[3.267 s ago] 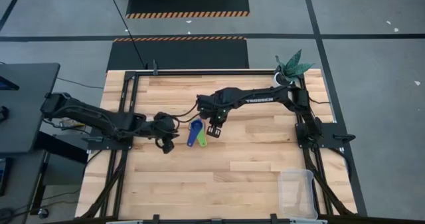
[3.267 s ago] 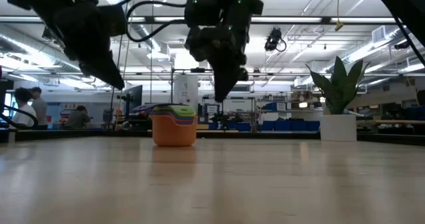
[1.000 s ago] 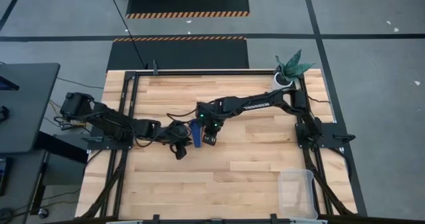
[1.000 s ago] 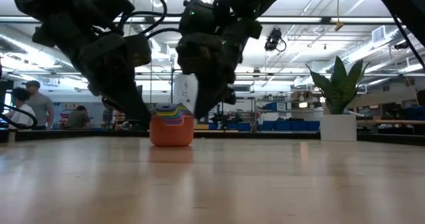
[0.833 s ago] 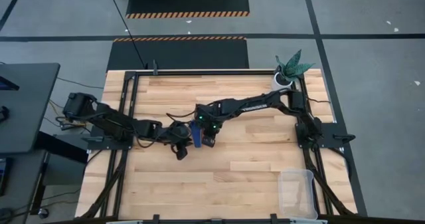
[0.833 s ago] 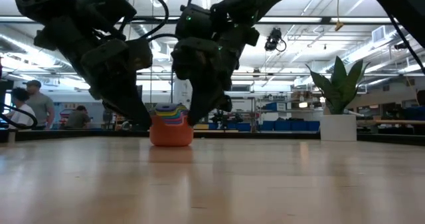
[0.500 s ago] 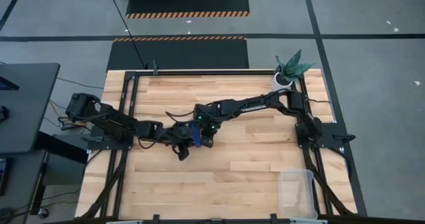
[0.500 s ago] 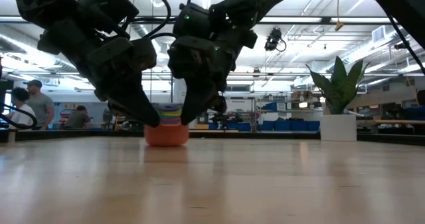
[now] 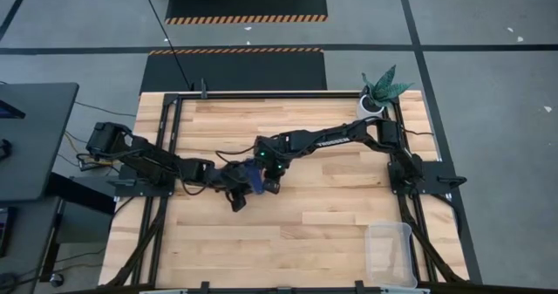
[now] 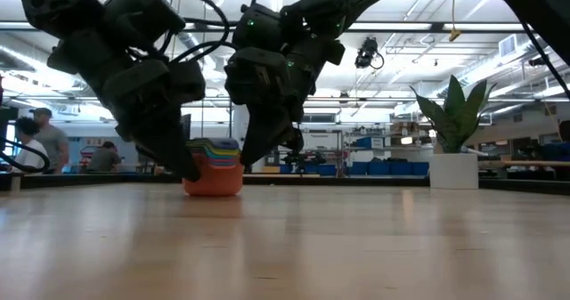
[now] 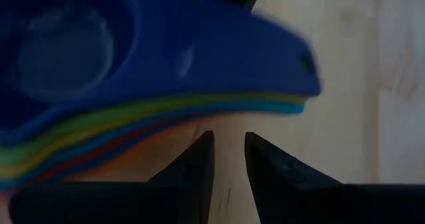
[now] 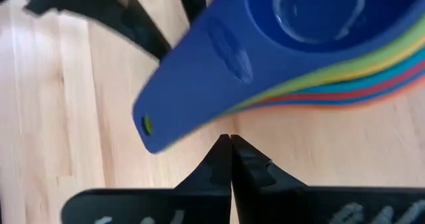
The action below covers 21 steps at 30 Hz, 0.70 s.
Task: Nest measuring cups in basket
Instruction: Stack the dark blue measuring cup on top of the green measuring cup, then put the nested measuring cups into the transparent bin
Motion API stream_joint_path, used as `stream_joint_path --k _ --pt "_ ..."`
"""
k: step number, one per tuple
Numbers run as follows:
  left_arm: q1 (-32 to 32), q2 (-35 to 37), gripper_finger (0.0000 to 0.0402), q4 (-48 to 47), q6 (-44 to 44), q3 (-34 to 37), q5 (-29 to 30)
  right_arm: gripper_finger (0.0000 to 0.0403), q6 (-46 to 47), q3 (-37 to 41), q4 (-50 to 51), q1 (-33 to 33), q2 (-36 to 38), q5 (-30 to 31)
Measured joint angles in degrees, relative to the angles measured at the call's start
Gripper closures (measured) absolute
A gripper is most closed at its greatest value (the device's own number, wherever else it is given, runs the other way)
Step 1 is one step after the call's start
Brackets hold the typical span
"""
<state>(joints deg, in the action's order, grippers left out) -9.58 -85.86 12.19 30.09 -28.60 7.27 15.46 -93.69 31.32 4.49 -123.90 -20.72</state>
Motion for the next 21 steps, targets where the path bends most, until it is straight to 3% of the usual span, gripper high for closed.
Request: stream_joint_path --k 9,14,21 --pt "0.00 1.60 0.0311 -3.61 1.97 0.00 -0.10 0.0401 -0.59 -0.07 4.91 0.17 0.31 1.58" --pt "0.00 8.10 0.0311 -9.17 2.25 -0.07 -0.27 0.0401 -3.02 -1.02 9.16 0.72 3.31 2.02" --pt "-0.04 18.80 0.0311 -21.62 2.25 -0.04 -0.08 0.0401 -5.50 -1.03 14.77 0.94 12.76 8.68"
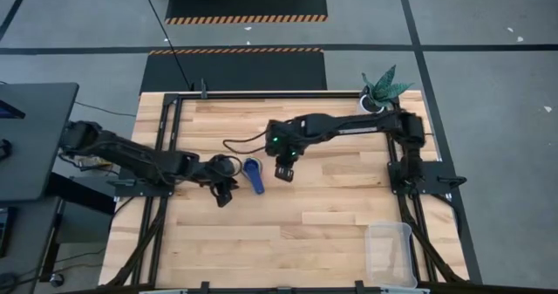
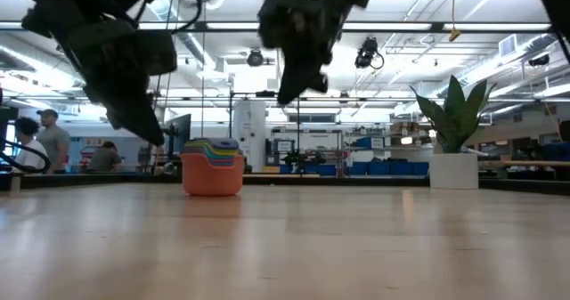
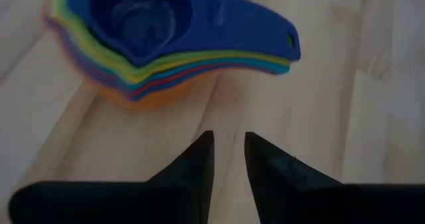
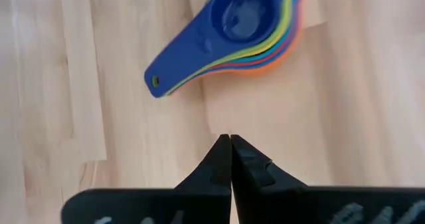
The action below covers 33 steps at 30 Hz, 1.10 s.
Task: Nest measuring cups in basket
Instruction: Put the nested measuring cups into the transparent bin
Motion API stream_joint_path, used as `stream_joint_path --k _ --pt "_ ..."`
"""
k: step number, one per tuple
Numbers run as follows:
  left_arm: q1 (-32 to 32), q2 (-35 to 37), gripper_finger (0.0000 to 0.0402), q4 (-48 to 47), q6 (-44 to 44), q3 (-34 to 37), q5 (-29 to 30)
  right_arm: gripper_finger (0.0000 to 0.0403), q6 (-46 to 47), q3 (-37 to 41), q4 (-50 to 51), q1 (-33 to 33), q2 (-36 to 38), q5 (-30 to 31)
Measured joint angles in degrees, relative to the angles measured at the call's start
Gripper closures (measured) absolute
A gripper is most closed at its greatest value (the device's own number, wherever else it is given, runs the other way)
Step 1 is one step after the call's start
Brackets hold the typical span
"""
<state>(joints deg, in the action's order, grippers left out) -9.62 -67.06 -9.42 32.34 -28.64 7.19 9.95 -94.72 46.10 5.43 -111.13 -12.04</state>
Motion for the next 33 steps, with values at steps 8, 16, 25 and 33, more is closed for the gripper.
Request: stream_joint_path --k 8,16,25,33 --pt "-1.55 9.07 0.0311 -3.21 -0.41 0.00 -0.47 0.0397 4.75 -0.07 4.42 -0.06 9.06 0.08" --pt "-1.60 14.08 0.0311 -7.26 -0.48 0.00 -0.67 0.0389 5.12 -0.07 2.31 -0.04 11.51 -1.50" --pt "-1.60 16.50 0.0311 -9.48 -0.74 -0.15 -1.08 0.0353 1.56 0.02 0.89 -0.47 9.88 -4.88" --pt "-1.58 18.01 0.0311 -16.82 -2.08 -5.26 -1.08 0.0259 4.84 0.00 -1.15 -0.90 7.99 -0.30"
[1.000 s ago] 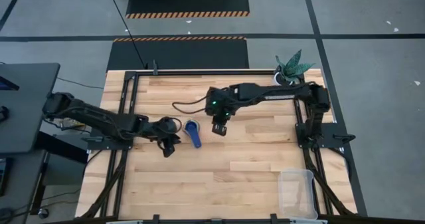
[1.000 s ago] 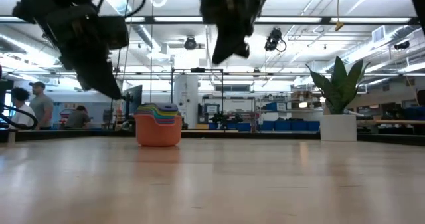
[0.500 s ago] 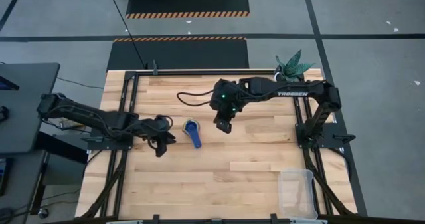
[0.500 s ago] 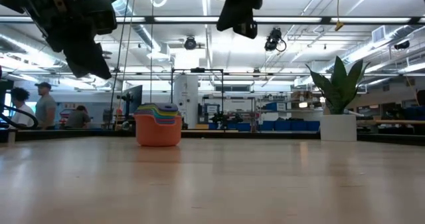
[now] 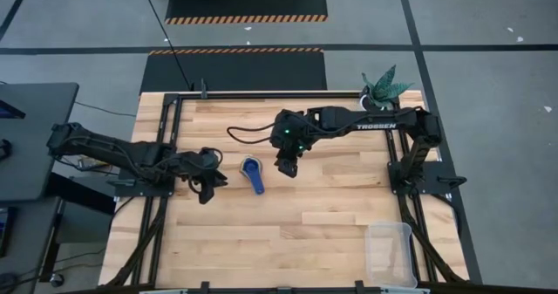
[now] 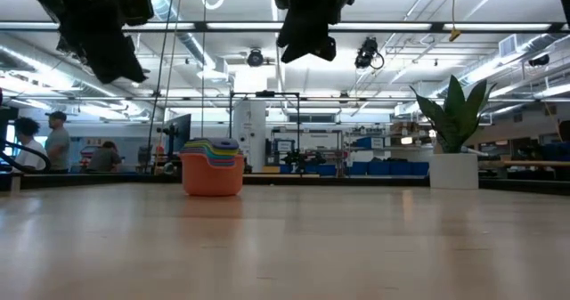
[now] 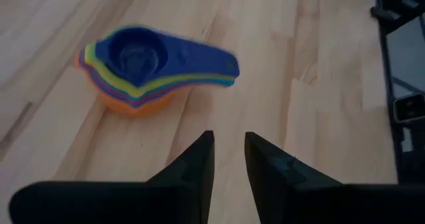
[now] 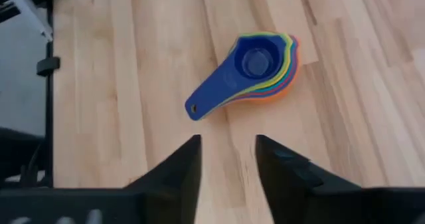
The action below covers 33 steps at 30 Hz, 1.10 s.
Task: Nest measuring cups in basket
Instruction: Put the nested measuring cups into the transparent bin
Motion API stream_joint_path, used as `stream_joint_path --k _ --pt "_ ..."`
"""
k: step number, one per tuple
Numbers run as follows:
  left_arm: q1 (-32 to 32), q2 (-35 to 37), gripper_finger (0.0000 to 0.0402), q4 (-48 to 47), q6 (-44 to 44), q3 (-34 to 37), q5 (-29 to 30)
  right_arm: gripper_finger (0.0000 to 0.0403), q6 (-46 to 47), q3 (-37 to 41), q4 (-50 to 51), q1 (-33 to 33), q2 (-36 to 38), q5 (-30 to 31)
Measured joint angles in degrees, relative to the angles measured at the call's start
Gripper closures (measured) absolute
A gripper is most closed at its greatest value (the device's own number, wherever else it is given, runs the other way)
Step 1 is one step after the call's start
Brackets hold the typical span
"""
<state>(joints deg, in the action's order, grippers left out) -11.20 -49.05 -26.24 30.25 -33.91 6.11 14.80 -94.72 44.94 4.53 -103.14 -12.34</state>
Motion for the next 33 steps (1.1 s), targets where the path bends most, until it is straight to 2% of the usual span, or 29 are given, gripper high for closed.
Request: stream_joint_path --k 7,12,20,27,33 --pt "-0.02 0.47 0.0311 -6.85 0.51 -4.45 0.00 0.0169 0.57 -0.09 -3.85 -0.76 -1.79 2.31" --pt "0.02 0.80 0.0311 -7.08 1.88 -5.68 0.02 0.0135 0.66 0.00 -5.54 -0.74 -2.26 2.25" --pt "0.15 0.83 0.0311 -8.47 9.61 -5.71 0.02 0.0128 3.66 0.00 -12.14 -0.74 -2.29 2.22" --pt "0.15 4.29 0.0311 -7.71 -0.86 -5.66 0.01 0.0130 3.55 0.00 -13.61 -0.74 -2.29 1.80" --pt "0.15 11.27 0.0311 -14.03 -3.93 -5.66 0.59 0.0130 3.49 0.00 -13.49 -0.74 -2.29 1.73"
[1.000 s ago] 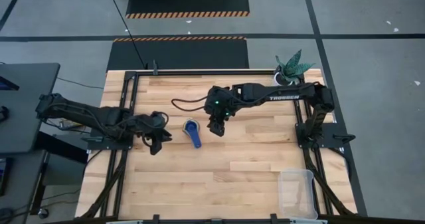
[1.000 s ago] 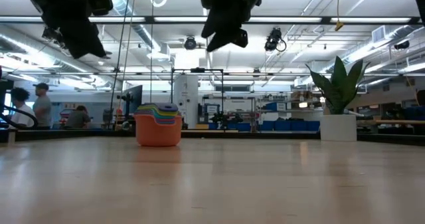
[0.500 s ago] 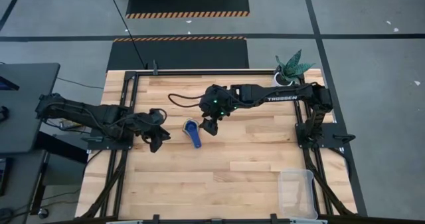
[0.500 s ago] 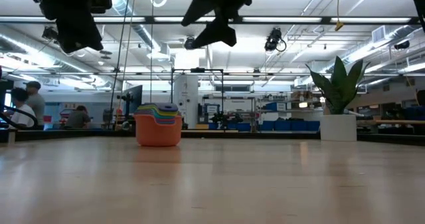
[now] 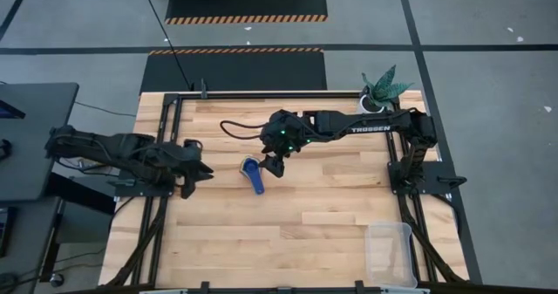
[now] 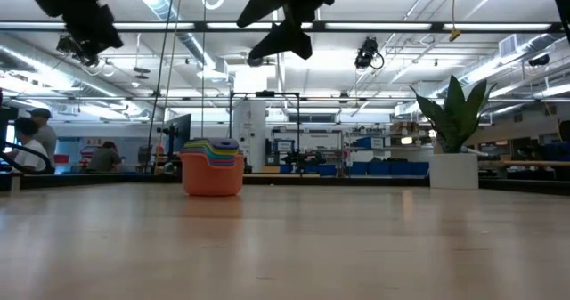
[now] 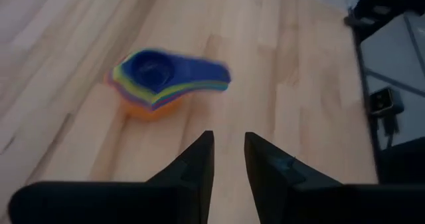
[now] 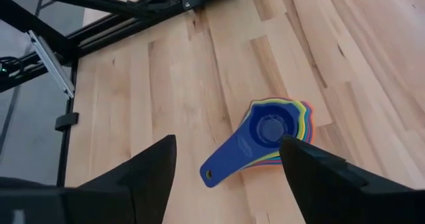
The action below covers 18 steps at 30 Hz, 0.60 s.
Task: Nest measuring cups in basket
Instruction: Put the nested measuring cups into the transparent bin
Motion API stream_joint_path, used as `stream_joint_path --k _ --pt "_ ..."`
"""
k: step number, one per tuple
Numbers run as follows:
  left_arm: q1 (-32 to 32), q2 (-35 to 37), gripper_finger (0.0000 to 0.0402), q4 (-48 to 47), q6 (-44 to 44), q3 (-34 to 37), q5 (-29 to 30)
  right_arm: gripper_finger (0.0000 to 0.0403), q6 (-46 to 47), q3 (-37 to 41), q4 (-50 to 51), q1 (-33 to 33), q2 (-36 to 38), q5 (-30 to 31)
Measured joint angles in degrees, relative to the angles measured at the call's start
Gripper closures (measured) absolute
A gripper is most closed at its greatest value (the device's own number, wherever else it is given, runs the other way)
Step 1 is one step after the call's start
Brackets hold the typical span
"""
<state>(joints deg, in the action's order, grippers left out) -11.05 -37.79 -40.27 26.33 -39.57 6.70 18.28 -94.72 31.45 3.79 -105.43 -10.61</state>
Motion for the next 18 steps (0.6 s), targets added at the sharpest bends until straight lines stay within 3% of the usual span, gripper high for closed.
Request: stream_joint_path --k 4,12,18 --pt "0.00 3.64 0.0311 -5.40 -0.60 0.00 3.13 0.0131 0.01 0.00 0.05 0.01 0.00 -1.63" --pt "0.00 9.52 0.0311 -6.07 -3.29 1.86 4.31 0.0131 0.02 0.00 0.05 0.02 0.00 -3.06" --pt "0.00 17.84 0.0311 -5.64 -1.55 4.57 6.82 0.0131 1.53 0.00 0.03 0.02 0.00 -3.08"
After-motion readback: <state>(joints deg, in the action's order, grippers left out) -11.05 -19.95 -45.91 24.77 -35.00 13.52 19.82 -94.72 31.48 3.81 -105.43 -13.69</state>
